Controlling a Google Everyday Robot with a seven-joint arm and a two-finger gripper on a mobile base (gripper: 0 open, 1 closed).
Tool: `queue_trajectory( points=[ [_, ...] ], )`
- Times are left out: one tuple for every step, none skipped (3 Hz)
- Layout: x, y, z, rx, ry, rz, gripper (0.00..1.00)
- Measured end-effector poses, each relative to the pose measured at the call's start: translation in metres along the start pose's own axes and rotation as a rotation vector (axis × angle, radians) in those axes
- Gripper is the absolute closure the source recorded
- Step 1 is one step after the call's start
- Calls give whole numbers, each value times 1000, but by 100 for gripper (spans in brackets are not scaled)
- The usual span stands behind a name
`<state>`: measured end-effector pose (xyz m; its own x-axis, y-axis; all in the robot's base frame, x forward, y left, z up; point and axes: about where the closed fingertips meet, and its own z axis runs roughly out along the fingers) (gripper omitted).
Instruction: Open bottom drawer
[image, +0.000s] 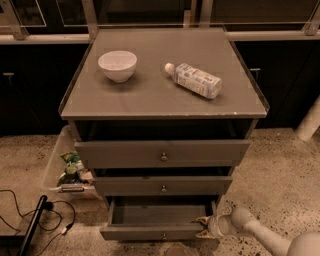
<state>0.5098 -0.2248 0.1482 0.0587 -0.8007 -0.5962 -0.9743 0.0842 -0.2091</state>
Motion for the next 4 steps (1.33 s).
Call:
queue_trajectory(
  points=[
    [1,7,-3,-3,2,-2,86],
    [1,7,-3,-3,2,-2,63],
    [0,7,-3,-3,2,-2,39],
    [0,7,-3,-3,2,-2,16]
  ],
)
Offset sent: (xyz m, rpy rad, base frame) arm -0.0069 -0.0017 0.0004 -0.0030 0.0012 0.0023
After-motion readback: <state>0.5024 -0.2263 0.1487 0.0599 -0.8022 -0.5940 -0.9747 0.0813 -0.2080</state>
